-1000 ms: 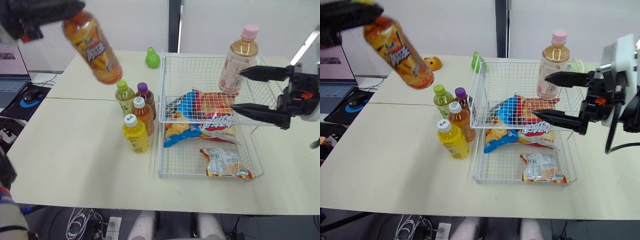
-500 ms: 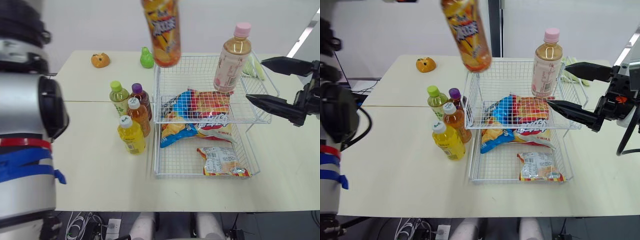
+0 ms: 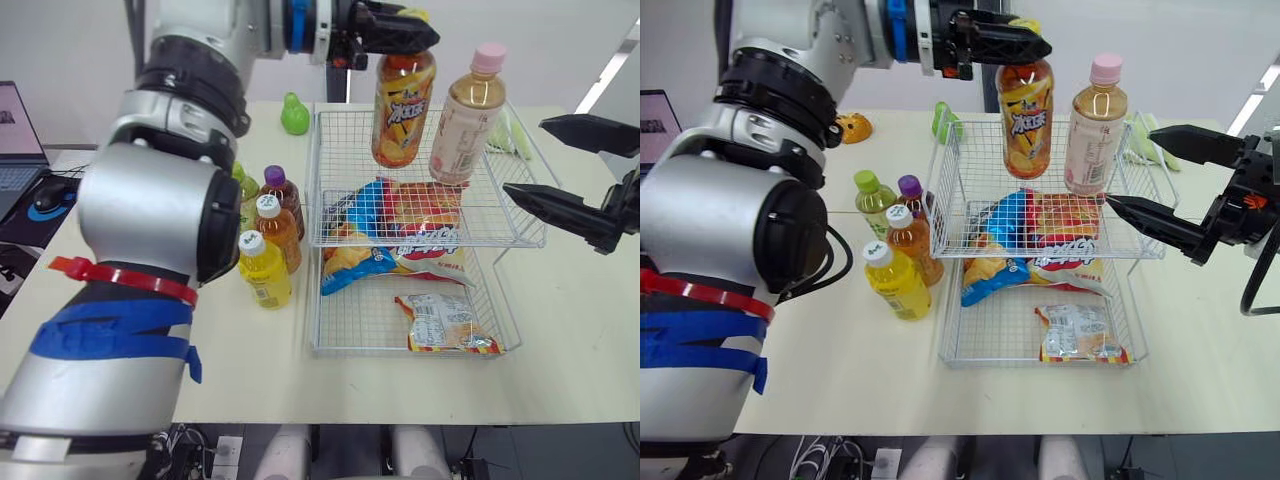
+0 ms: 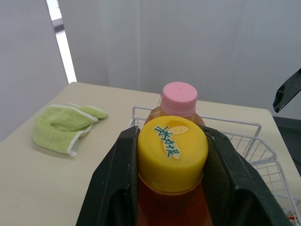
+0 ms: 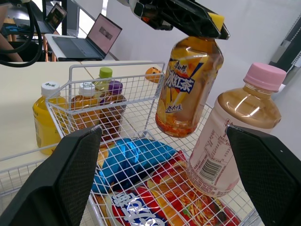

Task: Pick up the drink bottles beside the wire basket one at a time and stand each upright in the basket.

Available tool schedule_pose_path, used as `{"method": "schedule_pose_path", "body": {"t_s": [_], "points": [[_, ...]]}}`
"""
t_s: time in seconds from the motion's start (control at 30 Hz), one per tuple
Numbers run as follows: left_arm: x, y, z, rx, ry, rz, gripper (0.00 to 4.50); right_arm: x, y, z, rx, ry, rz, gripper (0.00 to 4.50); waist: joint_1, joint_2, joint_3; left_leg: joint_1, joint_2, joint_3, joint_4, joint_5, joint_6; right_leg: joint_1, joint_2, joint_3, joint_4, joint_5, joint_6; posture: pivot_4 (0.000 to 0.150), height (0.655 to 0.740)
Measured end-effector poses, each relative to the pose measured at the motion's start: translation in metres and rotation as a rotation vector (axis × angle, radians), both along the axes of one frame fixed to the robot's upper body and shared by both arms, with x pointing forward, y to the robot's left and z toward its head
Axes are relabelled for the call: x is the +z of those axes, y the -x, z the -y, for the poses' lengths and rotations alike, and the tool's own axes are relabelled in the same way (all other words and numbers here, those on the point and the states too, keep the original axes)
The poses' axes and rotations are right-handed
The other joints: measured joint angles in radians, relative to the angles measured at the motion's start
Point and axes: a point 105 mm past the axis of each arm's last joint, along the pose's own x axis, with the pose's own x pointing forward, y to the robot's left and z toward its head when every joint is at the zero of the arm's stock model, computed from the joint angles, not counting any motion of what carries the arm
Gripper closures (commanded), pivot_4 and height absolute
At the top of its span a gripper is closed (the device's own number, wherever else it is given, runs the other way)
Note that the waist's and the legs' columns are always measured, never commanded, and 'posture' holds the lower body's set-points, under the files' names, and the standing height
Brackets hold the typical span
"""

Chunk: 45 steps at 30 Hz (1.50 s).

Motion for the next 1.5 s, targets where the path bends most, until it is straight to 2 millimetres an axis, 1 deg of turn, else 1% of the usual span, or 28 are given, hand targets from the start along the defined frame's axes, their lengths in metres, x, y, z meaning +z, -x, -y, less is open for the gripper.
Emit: {"method": "schedule_pose_path", "body": {"t_s": [0.07,0.13,0.37,0.43,0.5,0.6,0.7,0.83,0.93,1.03,1.13,1.17,1.23,1.3,1.33,1.37,1.43,1.5], "points": [[-0.009,-0.005,0.004,0.018,-0.006,-0.011,3.13,0.001,0.000,0.002,-0.015,-0.007,0.001,0.00,0.000,0.000,0.000,0.000,0.000,0.000,0.000,0.000,0.000,0.000,0.000,0.000,0.000,0.000,0.000,0.150,0.7400],[-0.016,-0.008,0.003,0.029,-0.016,-0.028,3.13,0.001,0.001,0.004,-0.020,-0.012,0.000,0.00,0.000,0.000,0.000,0.000,0.000,0.000,0.000,0.000,0.000,0.000,0.000,0.000,0.000,0.000,0.000,0.150,0.7400],[-0.017,-0.011,0.001,0.043,0.017,-0.050,3.13,0.001,0.003,0.003,-0.025,-0.009,-0.001,0.00,0.002,0.000,0.000,0.000,0.000,0.000,0.000,0.000,0.000,0.000,0.000,0.000,0.000,0.000,0.000,0.150,0.7400],[-0.017,-0.010,0.003,0.038,0.017,-0.052,2.42,0.002,0.003,0.002,-0.027,-0.007,0.003,0.00,0.002,0.000,0.000,0.000,0.000,0.000,0.000,0.000,0.000,0.000,0.000,0.000,0.000,0.000,0.000,0.150,0.7400],[-0.017,-0.009,0.004,0.022,0.020,-0.055,1.88,0.002,0.003,0.003,-0.032,-0.008,0.006,0.00,0.001,0.000,0.000,0.000,0.000,0.000,0.000,0.000,0.000,0.000,0.000,0.000,0.000,0.000,0.000,0.150,0.7400],[-0.015,-0.007,0.004,0.005,0.032,-0.057,0.89,0.003,0.003,0.003,-0.042,-0.010,0.008,0.00,0.001,0.000,0.000,0.000,0.000,0.000,0.000,0.000,0.000,0.000,0.000,0.000,0.001,0.000,0.000,0.150,0.7400],[-0.011,-0.003,0.005,-0.016,0.035,-0.049,0.01,0.003,0.003,0.003,-0.039,-0.012,0.007,0.00,0.001,0.000,0.000,0.000,0.000,0.000,0.001,0.000,0.000,0.000,0.000,0.000,0.001,0.000,0.000,0.150,0.7400],[0.002,0.002,0.002,-0.033,0.047,-0.021,0.01,0.003,0.003,0.003,-0.042,-0.014,0.008,0.00,0.000,0.000,0.000,0.000,0.000,0.000,0.000,0.000,0.000,0.000,0.000,0.000,0.001,0.000,0.000,0.150,0.7400],[0.010,0.002,-0.007,-0.018,0.062,-0.004,0.01,0.004,0.003,0.003,-0.044,-0.016,0.009,0.00,0.000,0.000,0.000,0.000,0.000,0.000,0.001,0.000,0.000,0.000,0.000,0.000,0.001,0.000,0.000,0.150,0.7400],[0.019,0.005,-0.027,-0.014,0.067,0.014,0.01,0.005,0.003,0.002,-0.037,-0.024,0.011,0.00,-0.003,0.000,0.000,0.000,0.000,0.000,0.000,0.000,0.000,0.000,0.001,0.000,0.001,0.000,0.000,0.150,0.7400],[0.040,0.012,-0.064,0.019,0.078,0.081,0.01,0.005,0.003,-0.002,-0.018,-0.026,0.006,0.00,-0.009,0.000,0.000,0.000,0.001,0.000,0.000,0.000,0.000,-0.001,0.001,0.000,0.001,0.000,0.000,0.150,0.7400],[0.045,0.014,-0.071,0.032,0.084,0.094,0.01,0.005,0.003,-0.003,-0.015,-0.025,0.004,0.00,-0.009,0.000,0.000,0.000,0.001,0.000,0.000,0.000,0.000,-0.001,0.001,0.000,0.001,0.000,0.000,0.150,0.7400],[0.056,0.018,-0.092,0.079,0.113,0.117,0.01,0.003,0.003,-0.007,0.018,-0.020,-0.013,0.00,-0.009,0.001,0.000,0.000,0.000,-0.001,0.000,0.000,0.000,0.000,0.001,0.000,0.001,0.000,0.000,0.150,0.7400],[0.058,0.019,-0.109,0.138,0.124,0.146,0.01,0.002,0.004,-0.007,0.046,0.009,-0.040,0.00,-0.009,0.001,-0.001,0.001,0.001,-0.001,0.001,0.000,0.000,0.000,0.001,0.000,0.001,0.000,0.000,0.150,0.7400],[0.054,0.017,-0.119,0.177,0.114,0.163,0.01,0.002,0.003,-0.006,0.061,0.015,-0.049,0.00,-0.008,0.001,-0.001,0.002,0.001,-0.001,0.001,0.000,0.000,0.001,0.001,0.000,0.001,0.000,0.000,0.150,0.7400],[0.043,0.013,-0.131,0.230,0.094,0.178,0.01,0.002,0.003,-0.006,0.086,0.019,-0.055,0.00,-0.008,0.002,-0.001,0.004,0.001,0.000,0.000,0.000,0.000,0.003,0.001,0.001,0.001,0.000,0.000,0.150,0.7400],[0.021,0.008,-0.147,0.306,0.059,0.166,0.01,-0.001,0.003,-0.007,0.122,0.028,-0.067,0.00,-0.008,0.002,-0.001,0.004,0.001,-0.001,0.001,0.000,0.000,0.003,0.001,0.001,0.001,0.000,0.000,0.150,0.7400],[-0.008,0.006,-0.171,0.408,0.029,0.129,0.01,-0.004,0.003,-0.013,0.172,0.039,-0.084,0.00,-0.011,0.002,-0.001,0.004,0.002,-0.001,0.001,0.000,-0.001,0.002,0.001,0.002,0.002,0.001,-0.001,0.150,0.7400]]}}
